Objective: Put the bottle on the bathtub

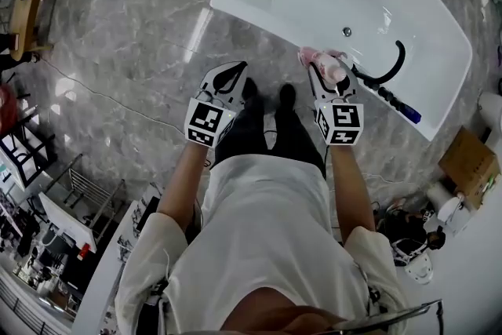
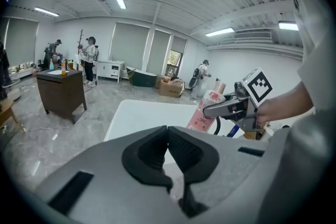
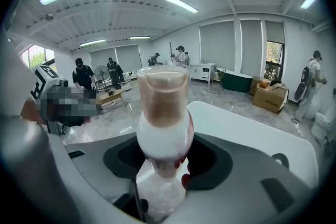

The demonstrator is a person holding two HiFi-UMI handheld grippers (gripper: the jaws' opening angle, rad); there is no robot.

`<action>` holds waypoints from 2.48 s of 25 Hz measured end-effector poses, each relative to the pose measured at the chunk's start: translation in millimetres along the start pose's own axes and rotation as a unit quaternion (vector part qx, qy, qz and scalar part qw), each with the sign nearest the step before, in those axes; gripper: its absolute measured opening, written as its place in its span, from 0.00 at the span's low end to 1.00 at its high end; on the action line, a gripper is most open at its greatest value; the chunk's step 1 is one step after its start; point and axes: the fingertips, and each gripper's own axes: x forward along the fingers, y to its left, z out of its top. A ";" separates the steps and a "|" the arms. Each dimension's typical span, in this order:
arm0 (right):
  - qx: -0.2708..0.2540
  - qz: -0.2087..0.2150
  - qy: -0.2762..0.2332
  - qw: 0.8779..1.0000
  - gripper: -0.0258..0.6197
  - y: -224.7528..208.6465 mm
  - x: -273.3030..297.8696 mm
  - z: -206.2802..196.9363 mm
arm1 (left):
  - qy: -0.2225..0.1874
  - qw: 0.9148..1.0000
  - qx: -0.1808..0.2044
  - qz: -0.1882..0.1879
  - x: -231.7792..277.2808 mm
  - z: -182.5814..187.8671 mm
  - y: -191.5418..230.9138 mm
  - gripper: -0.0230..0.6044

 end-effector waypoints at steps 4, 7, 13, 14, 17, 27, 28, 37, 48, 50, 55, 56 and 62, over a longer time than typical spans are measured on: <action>0.012 -0.023 0.003 1.000 0.40 -4.3 39.9 -21.1 | 0.011 1.000 0.001 -0.009 23.2 -17.6 14.4 0.05; 0.022 -0.035 0.008 0.999 0.40 -9.5 63.9 -38.8 | 0.018 1.000 0.005 -0.016 39.8 -27.2 18.0 0.05; 0.035 -0.049 0.025 0.998 0.40 -20.7 109.7 -85.5 | 0.034 0.999 -0.001 -0.025 71.8 -60.9 27.8 0.05; 0.037 -0.052 0.026 0.998 0.40 -24.1 119.0 -92.4 | 0.036 0.999 -0.003 -0.025 77.8 -65.8 32.0 0.05; 0.040 -0.064 0.029 0.997 0.40 -31.9 142.7 -113.6 | 0.044 0.999 -0.008 -0.025 93.0 -81.4 43.6 0.05; 0.055 -0.088 0.045 0.994 0.40 -50.2 205.4 -172.6 | 0.063 0.998 -0.015 -0.022 128.0 -122.4 73.2 0.05; 0.053 -0.088 0.045 0.994 0.40 -51.4 209.1 -175.4 | 0.064 0.998 -0.016 -0.023 130.8 -125.4 74.1 0.05; 0.029 -0.094 0.040 0.994 0.40 -58.7 229.4 -193.4 | 0.066 0.997 -0.034 -0.026 141.7 -143.8 80.5 0.05; 0.005 -0.102 0.033 0.994 0.41 -55.0 231.7 -190.9 | 0.077 0.996 -0.040 -0.012 130.2 -156.1 94.1 0.05; 0.006 -0.105 0.034 0.994 0.41 -54.9 231.6 -190.0 | 0.079 0.996 -0.040 -0.009 126.9 -157.4 96.8 0.05; 0.019 -0.102 0.038 0.994 0.47 -56.4 232.2 -190.8 | 0.083 0.996 -0.040 -0.004 120.1 -159.5 100.6 0.05; 0.020 -0.101 0.039 0.994 0.48 -56.8 231.5 -191.4 | 0.083 0.996 -0.040 -0.004 119.3 -159.5 100.1 0.05; 0.009 -0.108 0.027 0.994 0.49 -52.5 207.8 -171.2 | 0.076 0.997 -0.030 -0.009 101.5 -147.7 87.2 0.05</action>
